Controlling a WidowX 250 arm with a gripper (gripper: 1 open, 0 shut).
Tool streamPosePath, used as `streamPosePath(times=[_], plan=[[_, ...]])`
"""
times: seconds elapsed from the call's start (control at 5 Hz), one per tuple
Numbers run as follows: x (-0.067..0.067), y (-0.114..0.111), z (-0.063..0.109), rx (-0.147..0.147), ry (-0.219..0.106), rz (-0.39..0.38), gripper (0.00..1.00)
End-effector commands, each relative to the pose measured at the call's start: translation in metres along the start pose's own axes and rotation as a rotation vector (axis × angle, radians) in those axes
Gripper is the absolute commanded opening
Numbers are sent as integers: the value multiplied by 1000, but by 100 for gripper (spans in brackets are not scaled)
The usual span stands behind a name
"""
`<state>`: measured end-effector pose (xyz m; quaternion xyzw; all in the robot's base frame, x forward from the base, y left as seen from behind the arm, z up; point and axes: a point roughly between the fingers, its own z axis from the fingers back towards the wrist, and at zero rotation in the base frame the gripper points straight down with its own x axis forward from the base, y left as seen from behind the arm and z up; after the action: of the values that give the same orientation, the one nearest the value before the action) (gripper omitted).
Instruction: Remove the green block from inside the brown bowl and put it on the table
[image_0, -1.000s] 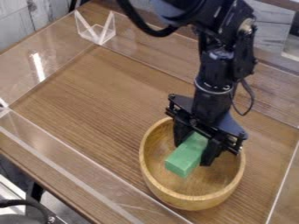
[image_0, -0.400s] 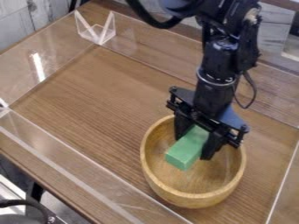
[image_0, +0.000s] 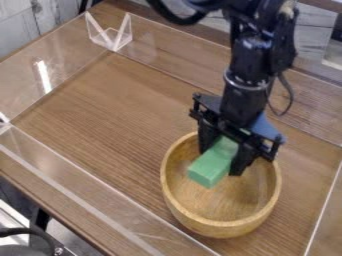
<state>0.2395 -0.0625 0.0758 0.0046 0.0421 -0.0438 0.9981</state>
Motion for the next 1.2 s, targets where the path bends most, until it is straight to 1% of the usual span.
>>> streamPosePath(times=[0.0, 0.2, 0.4, 0.6, 0.8, 1.0], plan=[[4, 10, 52, -16, -157, 52, 0], [-2, 27, 72, -9, -196, 116, 0], [-9, 54, 79, -10, -211, 149, 0], [-14, 78, 77, -5, -211, 176, 0], [-22, 91, 73, 10, -202, 182, 0], [-25, 94, 64, 17, -198, 179, 0]])
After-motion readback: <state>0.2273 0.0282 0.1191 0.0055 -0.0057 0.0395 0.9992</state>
